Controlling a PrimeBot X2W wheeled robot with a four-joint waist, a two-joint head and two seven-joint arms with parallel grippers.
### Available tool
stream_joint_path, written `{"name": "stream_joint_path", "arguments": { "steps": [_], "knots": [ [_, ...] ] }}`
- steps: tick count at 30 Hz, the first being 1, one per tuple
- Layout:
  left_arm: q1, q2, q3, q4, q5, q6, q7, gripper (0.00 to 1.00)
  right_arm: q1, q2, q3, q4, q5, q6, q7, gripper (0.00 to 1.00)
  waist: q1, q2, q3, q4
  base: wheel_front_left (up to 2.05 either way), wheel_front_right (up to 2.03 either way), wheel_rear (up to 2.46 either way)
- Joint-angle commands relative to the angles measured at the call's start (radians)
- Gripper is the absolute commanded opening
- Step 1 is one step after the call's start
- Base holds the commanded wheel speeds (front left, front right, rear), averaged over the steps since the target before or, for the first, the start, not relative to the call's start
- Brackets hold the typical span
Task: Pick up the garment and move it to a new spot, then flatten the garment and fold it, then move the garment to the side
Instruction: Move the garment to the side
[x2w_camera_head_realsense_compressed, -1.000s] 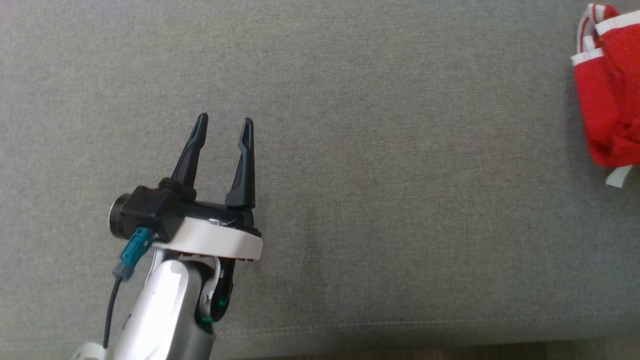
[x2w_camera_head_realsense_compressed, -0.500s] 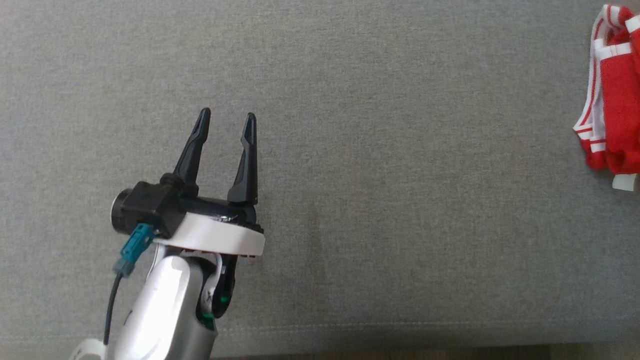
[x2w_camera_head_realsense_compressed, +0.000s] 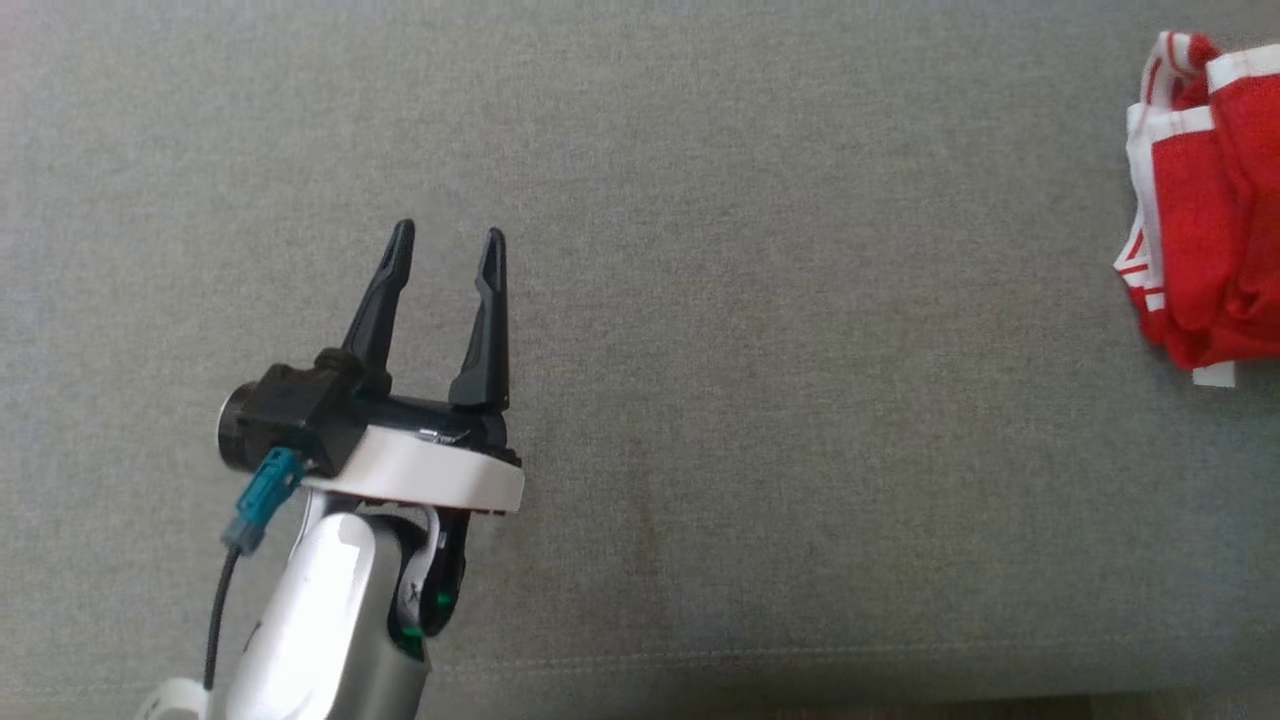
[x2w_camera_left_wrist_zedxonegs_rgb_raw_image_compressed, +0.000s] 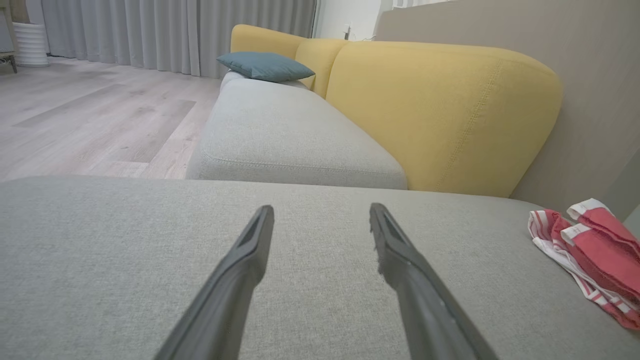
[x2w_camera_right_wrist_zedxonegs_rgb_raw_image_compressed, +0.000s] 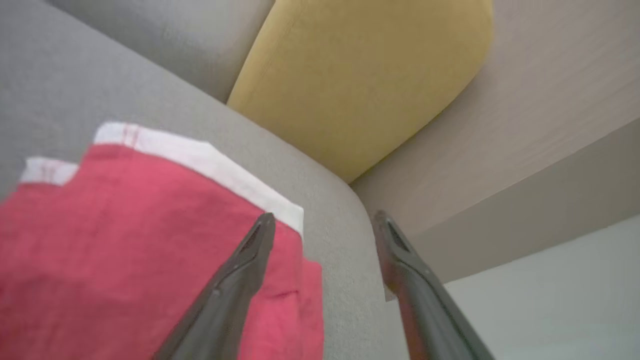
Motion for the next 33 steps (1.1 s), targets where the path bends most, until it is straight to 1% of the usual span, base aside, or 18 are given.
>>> {"name": "stream_joint_path", "arguments": {
  "steps": [1, 4, 8, 9, 11, 18, 20, 23, 25, 28, 30, 33],
  "knots": [
    [-0.002, 0.007, 0.037, -0.031, -0.002, -0.004, -0.006, 1.00, -0.003, 0.011, -0.009, -0.060, -0.001, -0.001, -0.021, 1.00, -0.0001, -0.0001, -0.022, -0.003, 0.00, 0.00, 0.00],
    [0.009, 0.007, 0.051, -0.031, 0.000, -0.006, -0.006, 1.00, -0.001, 0.096, -0.015, -0.111, 0.023, -0.001, -0.055, 1.00, -0.0001, -0.0001, -0.054, -0.007, 0.00, 0.00, 0.00],
    [0.028, 0.007, 0.077, -0.039, 0.007, -0.009, -0.006, 1.00, 0.019, 0.226, 0.000, -0.171, 0.090, -0.001, -0.107, 1.00, -0.0001, -0.0001, -0.105, -0.012, 0.00, 0.00, 0.00],
    [0.028, 0.007, 0.077, -0.039, 0.007, -0.009, -0.006, 1.00, 0.019, 0.226, 0.000, -0.171, 0.090, -0.001, -0.107, 1.00, -0.0001, -0.0001, -0.105, -0.012, 0.00, 0.00, 0.00],
    [0.041, 0.007, 0.091, -0.044, 0.011, -0.011, -0.006, 1.00, 0.037, 0.287, 0.007, -0.194, 0.126, -0.001, -0.137, 1.00, -0.0001, -0.0001, -0.133, -0.015, 0.00, 0.00, 0.00],
    [0.093, 0.007, 0.131, -0.056, 0.021, -0.020, -0.006, 1.00, 0.156, 0.480, 0.034, -0.259, 0.197, -0.001, -0.232, 1.00, -0.0001, -0.0001, -0.211, -0.022, 0.00, 0.00, 0.00],
    [0.108, 0.007, 0.136, -0.055, 0.021, -0.024, -0.006, 1.00, 0.201, 0.521, 0.037, -0.273, 0.211, -0.001, -0.253, 1.00, -0.0001, -0.0001, -0.229, -0.022, 0.00, 0.00, 0.00],
    [0.132, 0.007, 0.138, -0.056, 0.020, -0.024, -0.006, 1.00, 0.274, 0.559, 0.045, -0.295, 0.235, -0.001, -0.280, 1.00, -0.0001, -0.0001, -0.254, -0.023, 0.00, 0.00, 0.00],
    [0.150, 0.007, 0.139, -0.056, 0.016, -0.022, -0.006, 1.00, 0.322, 0.575, 0.029, -0.307, 0.262, -0.001, -0.292, 1.00, -0.0001, -0.0001, -0.270, -0.027, 0.00, 0.00, 0.00],
    [0.175, 0.007, 0.140, -0.058, 0.009, -0.016, -0.006, 1.00, 0.380, 0.582, 0.026, -0.330, 0.303, -0.001, -0.305, 1.00, -0.0001, -0.0001, -0.286, -0.034, 0.00, 0.00, 0.00],
    [0.191, 0.007, 0.139, -0.056, 0.005, -0.012, -0.006, 1.00, 0.416, 0.583, 0.049, -0.340, 0.343, -0.001, -0.312, 1.00, -0.0001, -0.0001, -0.294, -0.039, 0.00, 0.00, 0.00],
    [0.207, 0.007, 0.130, -0.055, 0.011, -0.008, -0.006, 1.00, 0.461, 0.583, 0.067, -0.343, 0.356, -0.001, -0.318, 1.00, -0.0001, -0.0001, -0.304, -0.044, 0.00, 0.00, 0.00]
  ]
}}
